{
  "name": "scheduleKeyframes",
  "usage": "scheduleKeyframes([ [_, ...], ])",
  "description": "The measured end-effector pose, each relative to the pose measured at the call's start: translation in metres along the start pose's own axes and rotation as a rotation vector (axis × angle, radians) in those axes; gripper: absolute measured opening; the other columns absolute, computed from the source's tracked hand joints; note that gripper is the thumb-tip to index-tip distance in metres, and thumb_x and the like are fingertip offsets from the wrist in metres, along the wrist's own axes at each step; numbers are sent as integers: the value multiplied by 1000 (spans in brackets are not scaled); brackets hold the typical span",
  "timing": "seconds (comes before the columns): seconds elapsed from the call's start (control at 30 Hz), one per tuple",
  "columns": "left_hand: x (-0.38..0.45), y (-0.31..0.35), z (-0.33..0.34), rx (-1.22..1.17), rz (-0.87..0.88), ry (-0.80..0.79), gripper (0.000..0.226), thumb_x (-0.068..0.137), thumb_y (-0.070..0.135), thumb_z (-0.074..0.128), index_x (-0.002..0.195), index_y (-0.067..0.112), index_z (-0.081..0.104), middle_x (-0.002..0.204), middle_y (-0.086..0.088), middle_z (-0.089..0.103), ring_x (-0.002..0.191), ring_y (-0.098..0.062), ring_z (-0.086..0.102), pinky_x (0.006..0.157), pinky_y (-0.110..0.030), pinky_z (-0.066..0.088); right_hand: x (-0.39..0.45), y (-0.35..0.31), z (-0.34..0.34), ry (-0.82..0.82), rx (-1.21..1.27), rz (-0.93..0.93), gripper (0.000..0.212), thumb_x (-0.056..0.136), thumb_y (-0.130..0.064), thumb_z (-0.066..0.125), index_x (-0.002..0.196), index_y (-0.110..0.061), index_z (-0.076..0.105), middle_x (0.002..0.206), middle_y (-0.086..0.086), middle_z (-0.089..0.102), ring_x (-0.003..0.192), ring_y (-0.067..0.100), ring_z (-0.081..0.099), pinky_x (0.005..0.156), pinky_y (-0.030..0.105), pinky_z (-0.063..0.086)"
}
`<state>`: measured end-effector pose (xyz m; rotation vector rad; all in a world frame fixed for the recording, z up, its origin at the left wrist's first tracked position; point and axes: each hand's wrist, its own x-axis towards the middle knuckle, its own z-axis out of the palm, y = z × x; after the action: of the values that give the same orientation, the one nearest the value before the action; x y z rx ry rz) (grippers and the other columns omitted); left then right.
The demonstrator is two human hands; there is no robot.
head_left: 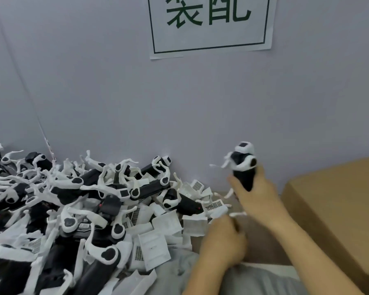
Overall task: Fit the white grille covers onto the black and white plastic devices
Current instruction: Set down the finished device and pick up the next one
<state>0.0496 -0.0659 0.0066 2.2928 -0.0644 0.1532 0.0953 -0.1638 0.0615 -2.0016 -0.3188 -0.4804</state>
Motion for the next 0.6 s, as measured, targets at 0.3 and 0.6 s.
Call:
scheduleKeyframes([
  [0.3, 14, 14, -23, -831, -241, 180, 28, 100, 41, 51, 97, 21, 71, 91, 1, 75, 82, -15, 69, 76, -33, 51, -19, 6, -15, -316, 84, 208, 30, 90, -22, 68, 110, -25, 46, 106, 2, 60, 83, 19, 67, 62, 24, 53],
  [0.6, 14, 8, -39, -1028, -319, 509, 14, 96, 29, 62, 101, 16, 63, 94, -9, 73, 91, -26, 70, 87, -44, 55, -37, -10, 18, -412, 43, -101, 59, 88, -12, 64, 124, -42, 28, 119, -8, 35, 104, 2, 44, 80, 7, 40],
])
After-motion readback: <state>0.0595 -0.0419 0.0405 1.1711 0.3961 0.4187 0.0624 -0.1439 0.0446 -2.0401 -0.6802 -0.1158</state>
